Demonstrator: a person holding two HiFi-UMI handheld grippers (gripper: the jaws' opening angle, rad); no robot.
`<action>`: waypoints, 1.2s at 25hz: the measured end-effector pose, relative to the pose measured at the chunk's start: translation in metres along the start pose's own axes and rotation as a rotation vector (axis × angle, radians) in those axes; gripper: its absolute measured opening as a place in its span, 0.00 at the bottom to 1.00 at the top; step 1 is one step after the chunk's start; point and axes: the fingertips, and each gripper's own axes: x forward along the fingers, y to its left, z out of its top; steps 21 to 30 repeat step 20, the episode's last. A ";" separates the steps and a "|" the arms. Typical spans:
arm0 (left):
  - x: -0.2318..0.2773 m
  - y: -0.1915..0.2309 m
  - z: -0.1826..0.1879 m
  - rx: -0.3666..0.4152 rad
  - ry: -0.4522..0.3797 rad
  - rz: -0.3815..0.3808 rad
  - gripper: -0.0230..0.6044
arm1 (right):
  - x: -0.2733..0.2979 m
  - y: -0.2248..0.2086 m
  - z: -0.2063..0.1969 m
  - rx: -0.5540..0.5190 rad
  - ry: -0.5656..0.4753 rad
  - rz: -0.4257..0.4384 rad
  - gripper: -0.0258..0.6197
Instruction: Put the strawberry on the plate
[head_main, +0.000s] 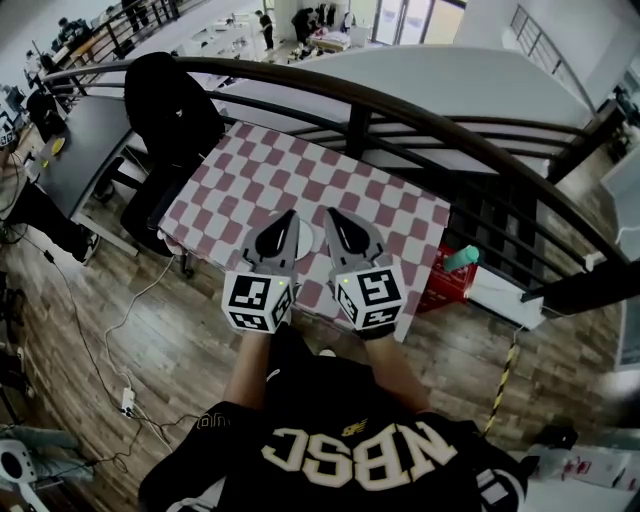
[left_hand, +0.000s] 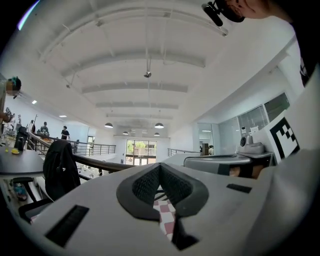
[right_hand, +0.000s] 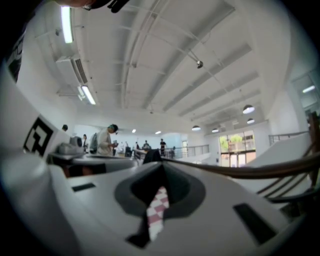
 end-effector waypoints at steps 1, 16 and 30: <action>0.000 -0.004 0.002 0.009 -0.002 0.000 0.06 | -0.003 0.001 0.001 -0.002 -0.004 0.004 0.07; 0.004 -0.021 -0.007 0.040 -0.002 -0.002 0.06 | -0.015 -0.011 0.002 -0.002 -0.024 -0.016 0.07; 0.010 -0.026 -0.015 0.041 0.012 -0.009 0.06 | -0.015 -0.019 -0.003 0.002 -0.014 -0.022 0.07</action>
